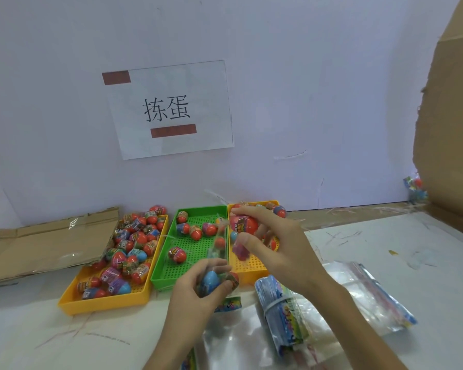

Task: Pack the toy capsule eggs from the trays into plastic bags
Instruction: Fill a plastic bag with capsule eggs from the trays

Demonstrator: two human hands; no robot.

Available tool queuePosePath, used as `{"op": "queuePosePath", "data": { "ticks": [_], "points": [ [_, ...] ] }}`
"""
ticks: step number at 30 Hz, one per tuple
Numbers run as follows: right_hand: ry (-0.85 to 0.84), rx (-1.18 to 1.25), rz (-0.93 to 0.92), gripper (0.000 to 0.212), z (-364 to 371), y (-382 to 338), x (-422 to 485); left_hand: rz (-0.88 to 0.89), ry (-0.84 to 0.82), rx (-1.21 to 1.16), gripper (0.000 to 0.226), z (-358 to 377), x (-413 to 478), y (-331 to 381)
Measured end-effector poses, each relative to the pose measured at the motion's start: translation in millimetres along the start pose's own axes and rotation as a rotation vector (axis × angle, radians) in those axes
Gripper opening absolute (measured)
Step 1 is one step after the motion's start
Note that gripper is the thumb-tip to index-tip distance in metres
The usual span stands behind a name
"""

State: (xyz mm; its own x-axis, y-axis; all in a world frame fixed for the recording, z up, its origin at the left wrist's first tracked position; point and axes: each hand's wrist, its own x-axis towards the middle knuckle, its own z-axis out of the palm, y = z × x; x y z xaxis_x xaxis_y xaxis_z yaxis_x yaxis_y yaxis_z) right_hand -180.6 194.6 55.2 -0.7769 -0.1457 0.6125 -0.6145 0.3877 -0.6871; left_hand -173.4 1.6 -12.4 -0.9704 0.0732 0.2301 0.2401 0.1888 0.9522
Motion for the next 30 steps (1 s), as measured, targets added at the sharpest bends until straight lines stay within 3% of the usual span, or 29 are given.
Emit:
{"op": "queuePosePath", "data": {
  "ticks": [14,30],
  "points": [
    [0.205,0.078,0.057,0.033,-4,-4,5,-0.035,-0.057,-0.121,0.031,-1,0,2],
    [0.113,-0.145,-0.029,0.021,12,-4,2,-0.02,-0.057,-0.156,0.037,0,-1,5]
  ]
}}
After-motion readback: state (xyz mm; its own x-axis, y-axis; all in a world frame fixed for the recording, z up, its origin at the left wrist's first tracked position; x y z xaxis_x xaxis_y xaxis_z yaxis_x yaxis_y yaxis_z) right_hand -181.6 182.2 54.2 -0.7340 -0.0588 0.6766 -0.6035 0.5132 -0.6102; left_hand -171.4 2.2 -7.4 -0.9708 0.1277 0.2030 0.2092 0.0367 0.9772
